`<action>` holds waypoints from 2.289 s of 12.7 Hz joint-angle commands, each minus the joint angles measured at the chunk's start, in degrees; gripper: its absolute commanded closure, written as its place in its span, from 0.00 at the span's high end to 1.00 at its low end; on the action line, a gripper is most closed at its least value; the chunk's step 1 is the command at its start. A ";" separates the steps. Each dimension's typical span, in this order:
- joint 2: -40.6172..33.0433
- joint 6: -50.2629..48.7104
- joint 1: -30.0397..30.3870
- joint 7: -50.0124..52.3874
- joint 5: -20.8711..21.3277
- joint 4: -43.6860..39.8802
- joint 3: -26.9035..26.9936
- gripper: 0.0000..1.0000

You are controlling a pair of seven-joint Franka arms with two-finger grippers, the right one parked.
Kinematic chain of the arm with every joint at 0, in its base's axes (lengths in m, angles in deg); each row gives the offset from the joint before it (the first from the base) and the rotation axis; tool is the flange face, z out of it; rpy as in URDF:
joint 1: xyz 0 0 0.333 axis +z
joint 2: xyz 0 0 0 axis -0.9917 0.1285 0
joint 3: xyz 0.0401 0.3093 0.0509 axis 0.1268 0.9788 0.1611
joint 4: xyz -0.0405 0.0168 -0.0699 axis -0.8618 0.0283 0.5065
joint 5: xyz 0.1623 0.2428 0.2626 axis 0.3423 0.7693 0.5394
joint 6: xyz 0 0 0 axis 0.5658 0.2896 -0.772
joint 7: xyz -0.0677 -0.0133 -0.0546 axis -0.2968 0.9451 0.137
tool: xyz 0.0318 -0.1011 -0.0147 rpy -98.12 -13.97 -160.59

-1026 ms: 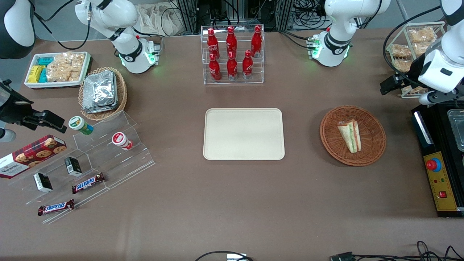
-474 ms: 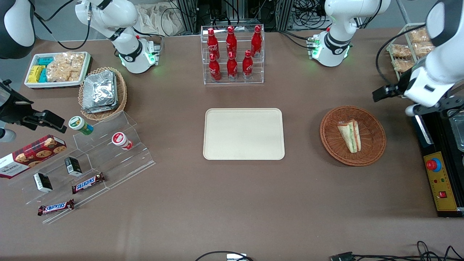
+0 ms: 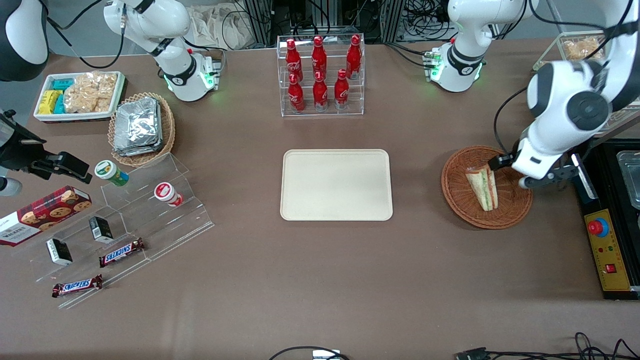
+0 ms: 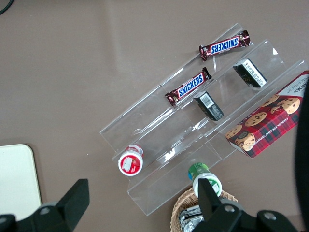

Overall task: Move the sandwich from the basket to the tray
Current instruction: 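Lower the left gripper and close it on the wrapped sandwich, then lift the sandwich up out of the basket with the left gripper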

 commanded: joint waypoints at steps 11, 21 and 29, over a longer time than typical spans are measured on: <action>8.89 15.61 -1.35 5.88 1.45 6.48 0.35 0.99; -0.48 3.53 -1.35 5.35 1.45 5.17 0.00 0.17; -4.12 -37.71 -2.14 -4.14 -3.72 -31.01 -0.09 0.17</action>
